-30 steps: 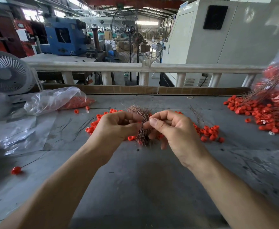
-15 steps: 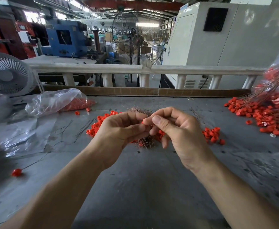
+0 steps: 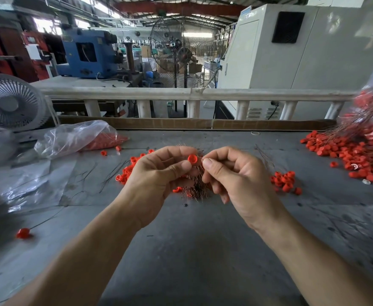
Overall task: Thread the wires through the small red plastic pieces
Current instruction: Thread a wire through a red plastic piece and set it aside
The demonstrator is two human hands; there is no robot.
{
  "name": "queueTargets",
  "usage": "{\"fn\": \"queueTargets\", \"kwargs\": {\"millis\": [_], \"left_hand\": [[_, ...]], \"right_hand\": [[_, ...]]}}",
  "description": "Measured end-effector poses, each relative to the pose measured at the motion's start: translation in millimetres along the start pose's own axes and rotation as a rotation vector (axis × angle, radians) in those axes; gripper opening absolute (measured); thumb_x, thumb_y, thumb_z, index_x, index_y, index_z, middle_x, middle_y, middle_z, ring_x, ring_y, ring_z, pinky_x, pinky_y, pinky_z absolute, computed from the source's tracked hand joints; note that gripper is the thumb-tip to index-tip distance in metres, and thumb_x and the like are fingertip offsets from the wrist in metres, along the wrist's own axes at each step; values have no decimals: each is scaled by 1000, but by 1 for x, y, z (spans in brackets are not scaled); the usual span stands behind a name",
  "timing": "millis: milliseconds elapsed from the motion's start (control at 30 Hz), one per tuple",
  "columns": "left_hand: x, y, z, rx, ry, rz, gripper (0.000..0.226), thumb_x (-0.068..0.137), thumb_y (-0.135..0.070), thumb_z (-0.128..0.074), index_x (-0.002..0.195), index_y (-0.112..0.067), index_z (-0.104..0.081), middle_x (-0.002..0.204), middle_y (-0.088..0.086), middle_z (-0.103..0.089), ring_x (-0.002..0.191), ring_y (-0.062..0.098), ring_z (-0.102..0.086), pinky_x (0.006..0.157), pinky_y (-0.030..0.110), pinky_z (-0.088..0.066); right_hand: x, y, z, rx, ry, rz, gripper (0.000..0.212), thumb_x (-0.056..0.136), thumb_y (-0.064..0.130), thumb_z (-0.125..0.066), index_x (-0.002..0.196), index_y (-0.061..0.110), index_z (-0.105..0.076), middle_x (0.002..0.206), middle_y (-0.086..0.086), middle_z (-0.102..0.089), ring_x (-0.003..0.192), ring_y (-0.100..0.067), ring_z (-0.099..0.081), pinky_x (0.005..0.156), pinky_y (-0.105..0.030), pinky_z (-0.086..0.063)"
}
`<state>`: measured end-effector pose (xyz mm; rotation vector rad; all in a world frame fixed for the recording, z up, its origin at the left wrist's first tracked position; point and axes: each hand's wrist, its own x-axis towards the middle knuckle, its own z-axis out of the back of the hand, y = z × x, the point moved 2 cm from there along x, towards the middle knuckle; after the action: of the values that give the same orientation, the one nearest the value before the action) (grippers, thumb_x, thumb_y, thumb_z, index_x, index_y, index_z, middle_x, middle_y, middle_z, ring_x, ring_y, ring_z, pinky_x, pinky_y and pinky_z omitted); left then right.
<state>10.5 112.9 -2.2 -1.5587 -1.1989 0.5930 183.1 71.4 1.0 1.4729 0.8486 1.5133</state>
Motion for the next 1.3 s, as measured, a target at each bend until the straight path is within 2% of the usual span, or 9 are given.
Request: {"fn": "queueTargets", "kwargs": {"millis": [167, 500, 633, 800, 1033, 1300], "left_hand": [[0, 1, -1, -4, -1, -4, 27, 81, -4, -67, 106, -7, -75, 97, 16, -74, 84, 23, -72, 71, 28, -61], [0, 2, 0, 48, 4, -16, 26, 80, -7, -69, 106, -8, -75, 98, 12, -74, 86, 21, -71, 72, 29, -60], [0, 3, 1, 68, 5, -18, 23, 79, -9, -72, 100, -15, -79, 92, 6, -72, 79, 16, -66, 73, 29, -59], [0, 2, 0, 66, 5, -9, 24, 80, -7, -70, 101, -14, -81, 90, 9, -74, 77, 16, -68, 72, 27, -60], [1, 2, -1, 67, 0, -3, 24, 83, -10, -67, 103, -12, -81, 90, 11, -74, 80, 17, -70, 76, 29, -60], [1, 2, 0, 67, -3, 21, 28, 82, -6, -68, 108, -10, -79, 89, 12, -72, 79, 16, -69, 75, 30, -60]], "right_hand": [[0, -2, -2, -14, 23, 4, 8, 94, 20, -68, 88, 22, -73, 68, -6, -70, 51, -10, -56, 44, -15, -41], [-1, -3, -2, -72, 44, -10, 7, 91, 26, -67, 87, 24, -72, 64, -2, -69, 48, -8, -53, 43, -15, -37], [0, -4, -1, -107, 31, -12, 7, 90, 28, -67, 86, 26, -72, 62, 0, -68, 49, -3, -54, 45, -13, -37], [1, -6, -1, -101, 9, -10, 7, 89, 30, -67, 86, 26, -72, 59, 0, -64, 48, -3, -52, 48, -14, -38], [2, -9, 1, -101, -14, -11, 6, 90, 27, -69, 85, 23, -72, 56, 8, -60, 51, -3, -52, 50, -12, -38], [2, -7, 3, -117, 15, -3, 9, 93, 22, -68, 85, 22, -71, 56, 7, -55, 53, -5, -48, 51, -14, -37]]}}
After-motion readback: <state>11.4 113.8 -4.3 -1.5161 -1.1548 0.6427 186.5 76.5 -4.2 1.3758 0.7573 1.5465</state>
